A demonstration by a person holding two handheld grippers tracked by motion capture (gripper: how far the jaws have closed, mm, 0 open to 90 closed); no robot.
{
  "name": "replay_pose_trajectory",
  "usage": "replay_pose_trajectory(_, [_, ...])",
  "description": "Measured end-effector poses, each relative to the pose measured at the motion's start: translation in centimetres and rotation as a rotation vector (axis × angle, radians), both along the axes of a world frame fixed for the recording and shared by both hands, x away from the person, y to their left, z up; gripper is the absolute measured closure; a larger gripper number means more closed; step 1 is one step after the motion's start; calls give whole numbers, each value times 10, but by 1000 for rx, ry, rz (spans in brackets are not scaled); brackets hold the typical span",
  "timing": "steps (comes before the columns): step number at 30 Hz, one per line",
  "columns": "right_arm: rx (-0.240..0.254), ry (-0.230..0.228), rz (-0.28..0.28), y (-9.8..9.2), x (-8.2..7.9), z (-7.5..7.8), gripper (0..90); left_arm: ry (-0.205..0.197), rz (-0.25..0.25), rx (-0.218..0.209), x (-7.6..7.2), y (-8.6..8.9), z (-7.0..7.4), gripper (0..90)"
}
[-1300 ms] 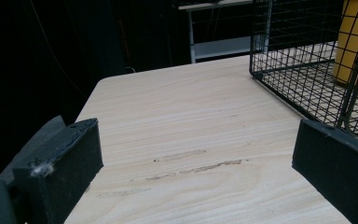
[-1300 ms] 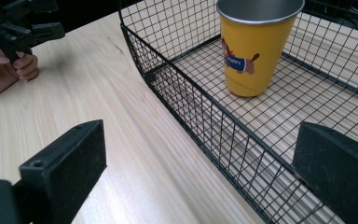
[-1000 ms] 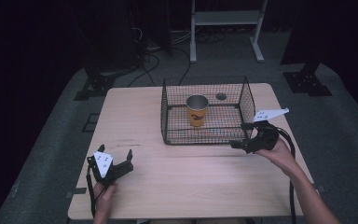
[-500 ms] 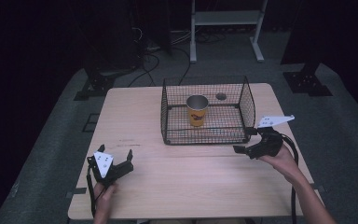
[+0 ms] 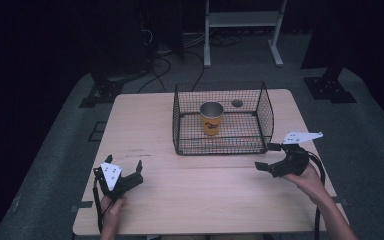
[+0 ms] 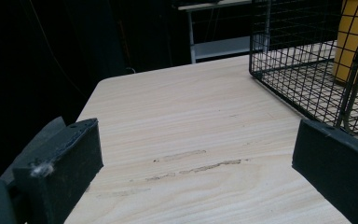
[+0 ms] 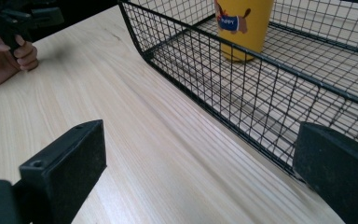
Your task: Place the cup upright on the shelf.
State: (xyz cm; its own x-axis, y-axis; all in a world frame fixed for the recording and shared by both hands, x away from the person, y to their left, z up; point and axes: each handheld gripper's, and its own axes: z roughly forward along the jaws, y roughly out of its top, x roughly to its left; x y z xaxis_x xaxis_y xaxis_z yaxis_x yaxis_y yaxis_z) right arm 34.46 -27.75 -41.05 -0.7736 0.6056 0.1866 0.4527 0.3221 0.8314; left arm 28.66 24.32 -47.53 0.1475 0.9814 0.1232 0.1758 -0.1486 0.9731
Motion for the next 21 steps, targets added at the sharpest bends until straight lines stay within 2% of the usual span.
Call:
replay_pose_trajectory(17, [38,-17,-33,-16,-22,-11,21,2,3,0,0,0,0,8])
replay_pose_trajectory(21, [47,-8,-39,-20,-28,-16,21,3,4,3,0,0,0,8])
